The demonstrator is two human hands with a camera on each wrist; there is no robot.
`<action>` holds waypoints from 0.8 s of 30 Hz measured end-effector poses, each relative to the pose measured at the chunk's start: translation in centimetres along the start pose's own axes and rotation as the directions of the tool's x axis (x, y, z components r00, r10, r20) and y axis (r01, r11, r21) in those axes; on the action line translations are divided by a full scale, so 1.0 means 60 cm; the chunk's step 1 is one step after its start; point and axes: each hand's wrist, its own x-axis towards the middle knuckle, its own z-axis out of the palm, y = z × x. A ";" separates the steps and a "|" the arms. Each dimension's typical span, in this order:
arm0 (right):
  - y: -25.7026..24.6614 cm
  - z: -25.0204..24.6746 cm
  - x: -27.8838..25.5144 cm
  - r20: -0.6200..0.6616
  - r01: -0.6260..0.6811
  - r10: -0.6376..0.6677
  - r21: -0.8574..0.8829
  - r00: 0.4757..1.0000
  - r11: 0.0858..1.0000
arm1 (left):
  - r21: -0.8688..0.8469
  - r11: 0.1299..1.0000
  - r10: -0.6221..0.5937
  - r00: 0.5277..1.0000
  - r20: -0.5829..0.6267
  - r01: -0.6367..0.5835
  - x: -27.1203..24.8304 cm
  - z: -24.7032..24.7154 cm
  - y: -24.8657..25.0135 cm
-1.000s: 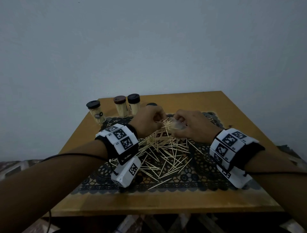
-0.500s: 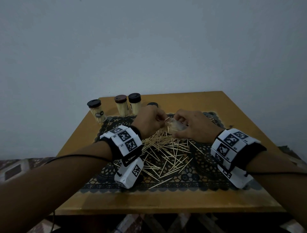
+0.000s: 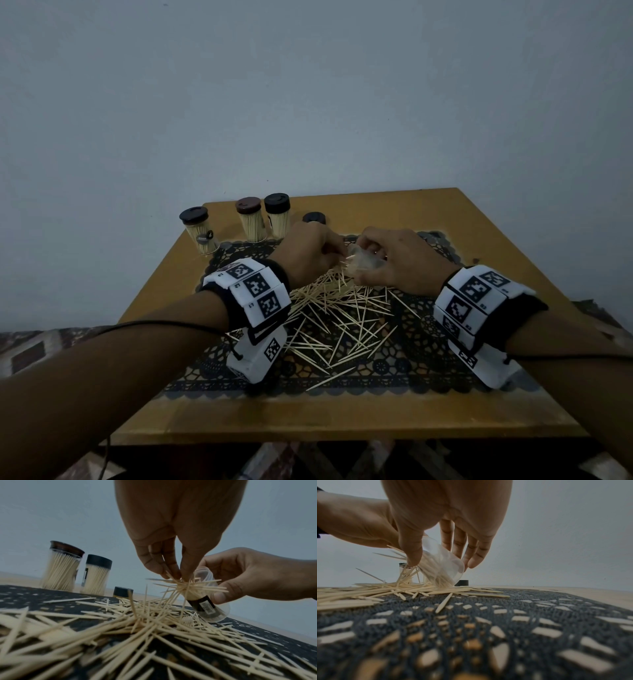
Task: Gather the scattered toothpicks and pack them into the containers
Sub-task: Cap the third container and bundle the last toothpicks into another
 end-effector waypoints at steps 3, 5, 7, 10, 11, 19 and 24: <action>0.001 0.001 0.001 0.017 0.008 -0.008 0.005 1.000 1.000 | 0.026 0.999 0.019 0.999 0.050 -0.020 0.008 0.001 0.000; 0.002 0.001 0.002 0.021 0.011 -0.011 0.003 1.000 1.000 | 0.022 1.000 0.019 0.996 0.084 -0.021 0.013 0.004 0.004; 0.005 0.001 0.003 0.008 0.009 -0.009 0.003 1.000 1.000 | -0.029 1.000 0.005 0.999 0.032 -0.004 0.014 0.004 0.006; 0.008 0.001 0.003 -0.009 -0.013 0.013 -0.024 1.000 1.000 | -0.136 0.990 -0.052 0.995 -0.087 0.039 0.009 -0.007 -0.004; 0.008 0.001 0.003 -0.004 -0.021 0.021 -0.031 1.000 0.999 | -0.155 0.986 -0.078 0.992 -0.099 0.062 0.005 -0.013 -0.011; 0.005 -0.001 0.004 -0.002 -0.062 0.062 -0.080 0.998 0.995 | 0.308 0.936 -0.303 0.832 0.465 0.169 -0.049 -0.051 -0.039; 0.006 -0.001 0.002 0.006 -0.050 0.050 -0.099 0.999 0.994 | 0.392 0.911 -0.327 0.812 0.484 0.133 -0.049 -0.020 -0.035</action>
